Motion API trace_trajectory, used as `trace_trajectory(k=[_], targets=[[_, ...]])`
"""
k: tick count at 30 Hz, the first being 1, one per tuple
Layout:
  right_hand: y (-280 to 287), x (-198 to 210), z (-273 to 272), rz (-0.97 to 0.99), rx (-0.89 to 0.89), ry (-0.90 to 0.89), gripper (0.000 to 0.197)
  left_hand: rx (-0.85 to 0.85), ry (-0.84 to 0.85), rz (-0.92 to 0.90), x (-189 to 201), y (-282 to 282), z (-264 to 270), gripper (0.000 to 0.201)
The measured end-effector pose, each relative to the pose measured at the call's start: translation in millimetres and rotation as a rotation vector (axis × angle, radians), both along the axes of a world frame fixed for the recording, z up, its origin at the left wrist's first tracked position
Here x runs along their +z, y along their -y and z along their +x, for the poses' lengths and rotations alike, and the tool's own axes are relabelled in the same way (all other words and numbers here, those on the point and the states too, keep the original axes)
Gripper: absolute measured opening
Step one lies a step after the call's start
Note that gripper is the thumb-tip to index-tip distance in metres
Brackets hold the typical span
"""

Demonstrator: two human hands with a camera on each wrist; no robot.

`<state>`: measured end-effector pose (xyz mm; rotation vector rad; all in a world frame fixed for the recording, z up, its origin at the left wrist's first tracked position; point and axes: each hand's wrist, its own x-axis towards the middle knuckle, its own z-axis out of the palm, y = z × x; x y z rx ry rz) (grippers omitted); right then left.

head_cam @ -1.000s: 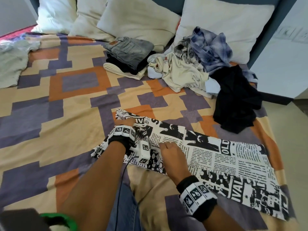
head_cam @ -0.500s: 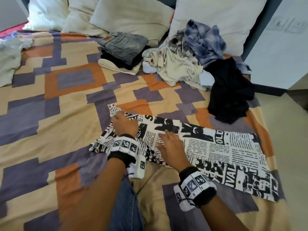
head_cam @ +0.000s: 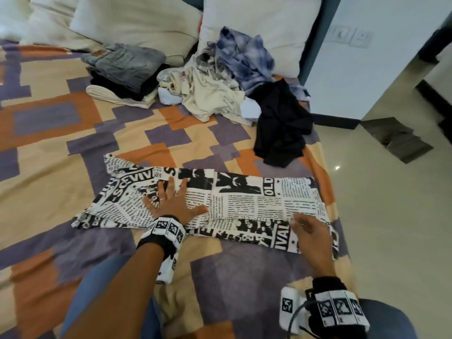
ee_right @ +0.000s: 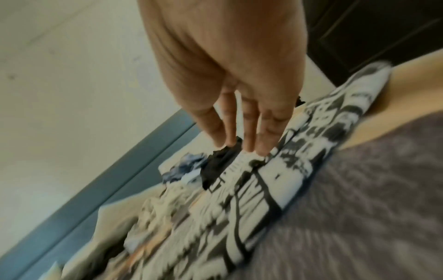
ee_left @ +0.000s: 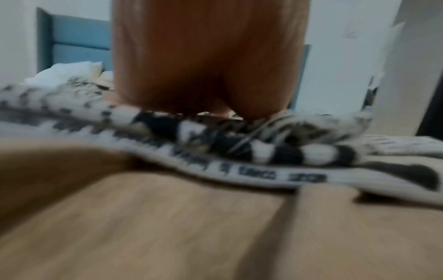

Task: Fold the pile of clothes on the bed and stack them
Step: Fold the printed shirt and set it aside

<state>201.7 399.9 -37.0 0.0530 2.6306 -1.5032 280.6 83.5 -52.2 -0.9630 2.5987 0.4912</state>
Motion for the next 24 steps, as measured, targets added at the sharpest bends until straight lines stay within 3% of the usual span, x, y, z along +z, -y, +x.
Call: trace_trajectory(k=[3, 7, 9, 11, 13, 16, 20, 24], targets=[[-30.2, 10.6, 3.5, -0.282, -0.359, 0.06, 0.01, 0.009, -0.05, -0.169, 15.7, -44.8, -6.1, 0.091], [-13.6, 18.9, 6.7, -0.64, -0.419, 0.326, 0.018, -0.367, -0.259, -0.164, 15.7, -95.7, -13.3, 0.052], [-14.4, 15.8, -1.3, -0.707, -0.467, 0.429, 0.011, -0.413, -0.252, -0.154, 11.0, -115.9, -13.7, 0.041], [-16.7, 12.5, -10.8, -0.765, -0.493, 0.569, 0.029, -0.363, -0.248, -0.151, 9.1, -123.0, -14.3, 0.038], [-17.2, 15.4, -18.5, -0.787, -0.496, 0.635, 0.03, -0.329, -0.253, -0.158, 11.7, -122.3, -16.6, 0.032], [-18.9, 19.2, -27.0, -0.815, -0.51, 0.58, 0.018, -0.332, -0.274, -0.22, 18.3, -116.5, -18.2, 0.015], [-29.5, 21.2, -29.9, -0.812, -0.512, 0.492, 0.008, -0.314, -0.324, -0.251, 14.4, -117.2, -9.8, 0.01], [-37.9, 14.3, -25.0, -0.626, -0.5, 0.395, 0.012, -0.347, -0.401, -0.203, 0.9, -129.0, -7.7, 0.036]])
